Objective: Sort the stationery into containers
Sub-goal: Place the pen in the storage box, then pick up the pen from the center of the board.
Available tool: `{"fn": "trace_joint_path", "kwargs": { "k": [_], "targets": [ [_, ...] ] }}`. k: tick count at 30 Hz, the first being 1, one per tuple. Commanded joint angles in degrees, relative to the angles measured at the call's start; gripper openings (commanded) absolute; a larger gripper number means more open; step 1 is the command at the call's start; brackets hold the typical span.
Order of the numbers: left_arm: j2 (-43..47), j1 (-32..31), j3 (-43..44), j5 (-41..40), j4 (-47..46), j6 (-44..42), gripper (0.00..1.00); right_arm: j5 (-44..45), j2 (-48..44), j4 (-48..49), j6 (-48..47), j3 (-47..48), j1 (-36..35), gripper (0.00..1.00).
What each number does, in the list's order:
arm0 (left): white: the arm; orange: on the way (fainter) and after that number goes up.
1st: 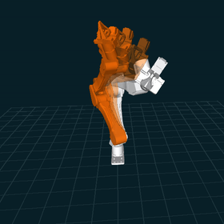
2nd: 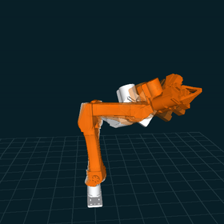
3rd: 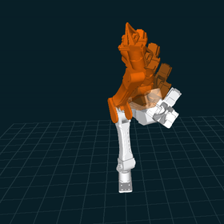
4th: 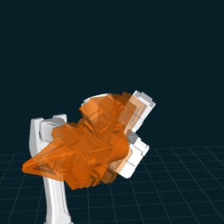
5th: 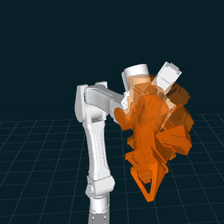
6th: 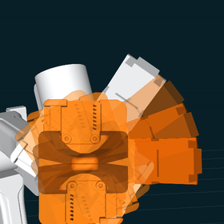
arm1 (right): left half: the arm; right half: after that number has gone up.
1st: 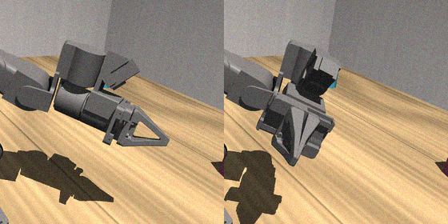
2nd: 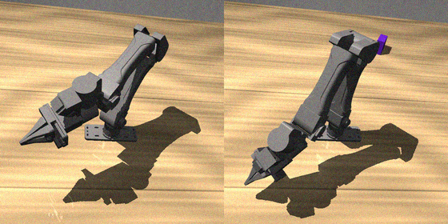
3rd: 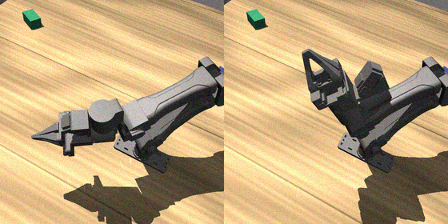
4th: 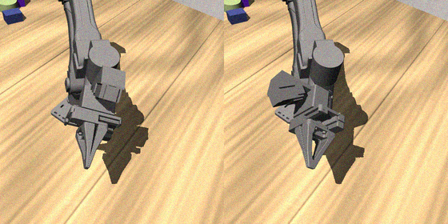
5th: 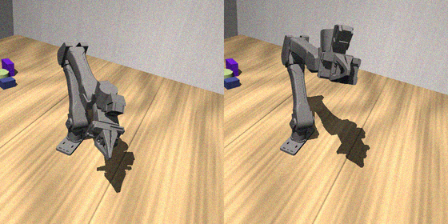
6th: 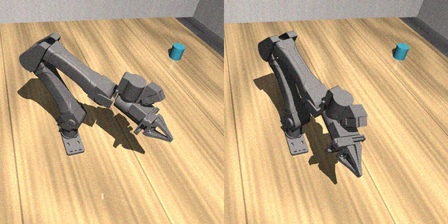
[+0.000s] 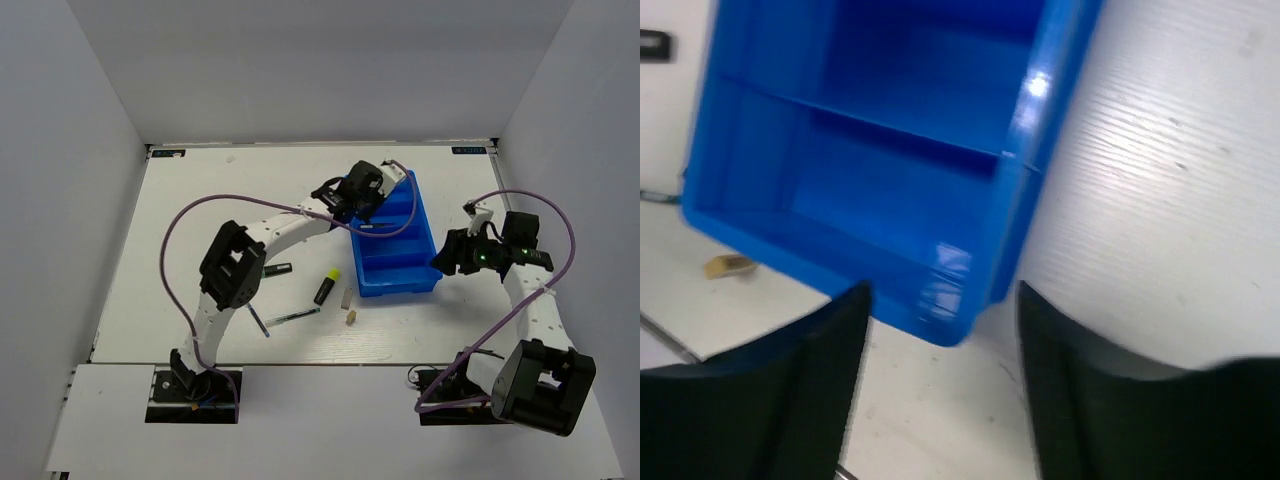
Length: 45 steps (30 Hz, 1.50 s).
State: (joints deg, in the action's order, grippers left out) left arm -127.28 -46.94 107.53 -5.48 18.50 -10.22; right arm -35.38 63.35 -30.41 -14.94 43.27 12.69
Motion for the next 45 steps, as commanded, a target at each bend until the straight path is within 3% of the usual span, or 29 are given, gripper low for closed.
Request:
{"fn": "trace_joint_path", "kwargs": {
  "k": [1, 2, 3, 4, 5, 7, 8, 9, 10, 11, 12, 13, 14, 15, 16, 17, 18, 19, 20, 21, 22, 23, 27, 38, 45],
  "targets": [
    [16.43, -1.40, -3.97, -4.37, 5.20, 8.35, 0.00, -13.21, -2.09, -2.63, -11.13, 1.12, -1.26, 0.69],
    [23.76, -1.40, -5.56, -4.98, 8.80, 15.94, 0.00, -14.97, -2.27, -2.98, -15.51, 1.38, -1.70, 0.74],
    [26.53, -0.88, -9.92, -6.72, 10.14, 18.19, 0.02, -18.03, -2.01, -3.16, -17.04, 1.56, -2.92, 0.74],
    [32.30, 0.26, -15.53, -7.00, 13.20, 20.48, 0.33, -18.32, -1.83, -2.73, -18.01, 2.43, -4.85, 0.74],
    [35.58, 0.96, -18.46, -7.18, 15.84, 25.03, 0.51, -19.02, 0.52, -3.16, -21.85, 3.48, -5.91, 0.74],
    [48.46, 5.17, -32.48, -7.62, 18.92, 30.77, 0.76, -18.51, 2.82, -7.54, -26.86, 9.01, -12.04, 0.69],
    [51.75, 6.58, -39.43, -6.23, 19.37, 32.52, 0.83, -17.46, 5.18, -8.60, -27.24, 10.51, -16.42, 0.62],
    [60.57, 11.64, -42.46, -5.95, 19.73, 34.46, 0.87, -15.88, 7.64, -8.87, -27.42, 14.79, -18.73, 0.58],
    [63.01, 13.78, -45.27, -5.08, 21.99, 35.08, 0.87, -14.30, 8.79, -8.96, -26.81, 16.48, -21.01, 0.53],
    [65.30, 15.72, -52.35, -4.11, 22.62, 35.09, 0.87, -8.71, 11.68, -9.40, -26.46, 17.98, -28.00, 0.47],
    [67.24, 21.83, -54.16, -3.84, 23.41, 35.35, 0.85, -7.01, 14.75, -10.27, -26.63, 21.82, -30.16, 0.43],
    [72.65, 23.80, -55.83, -1.84, 25.08, 35.27, 0.77, -3.25, 18.18, -11.15, -26.11, 25.60, -32.27, 0.37],
    [74.01, 25.82, -60.28, -1.38, 25.18, 35.01, 0.48, 0.71, 20.12, -11.68, -25.06, 29.82, -38.90, 0.30],
    [75.50, 31.50, -61.55, -0.95, 25.18, 34.83, 0.21, 2.23, 26.41, -12.29, -23.48, 32.38, -40.88, 0.16],
    [78.39, 33.21, -63.73, 0.02, 25.61, 34.13, 0.03, 5.11, 28.91, -13.26, -22.77, 36.93, -44.56, 0.08],
    [79.90, 34.88, -65.41, 1.07, 25.71, 33.95, 0.00, 6.18, 31.28, -15.53, -21.63, 42.46, -47.55, 0.05],
    [80.52, 39.42, -66.30, 1.95, 25.53, 33.34, 0.00, 6.63, 38.35, -16.86, -21.19, 45.21, -50.36, 0.07],
    [81.92, 39.90, -68.04, 2.39, 24.14, 32.90, 0.00, 6.55, 40.60, -19.66, -21.71, 52.29, -51.44, 0.13],
    [83.67, 39.73, -68.58, 0.83, 23.69, 32.89, 0.04, 6.55, 42.28, -20.55, -21.80, 53.84, -52.67, 0.27],
    [84.21, 38.60, -70.24, 0.38, 22.99, 32.37, 0.47, 5.94, 45.42, -21.00, -24.41, 55.33, -55.72, 0.42],
    [86.04, 38.59, -70.87, 0.03, 21.59, 32.37, 0.57, 5.67, 47.37, -20.13, -27.57, 55.96, -56.36, 0.59],
    [86.41, 38.59, -71.22, -0.41, 21.49, 32.02, 0.58, 6.10, 48.26, -17.25, -30.21, 55.53, -57.24, 0.64],
    [89.66, 39.29, -72.45, -1.73, 20.70, 30.87, 0.70, 4.71, 50.72, -10.12, -39.36, 54.55, -61.90, 0.67],
    [94.76, 42.63, -72.90, -2.26, 22.63, 31.75, 0.73, 10.23, 66.09, -6.68, -38.86, 65.45, -66.56, 0.66],
    [95.56, 42.63, -73.25, -1.82, 22.54, 31.84, 0.73, 12.43, 69.53, -6.85, -37.00, 68.79, -66.13, 0.66]
  ]
}}
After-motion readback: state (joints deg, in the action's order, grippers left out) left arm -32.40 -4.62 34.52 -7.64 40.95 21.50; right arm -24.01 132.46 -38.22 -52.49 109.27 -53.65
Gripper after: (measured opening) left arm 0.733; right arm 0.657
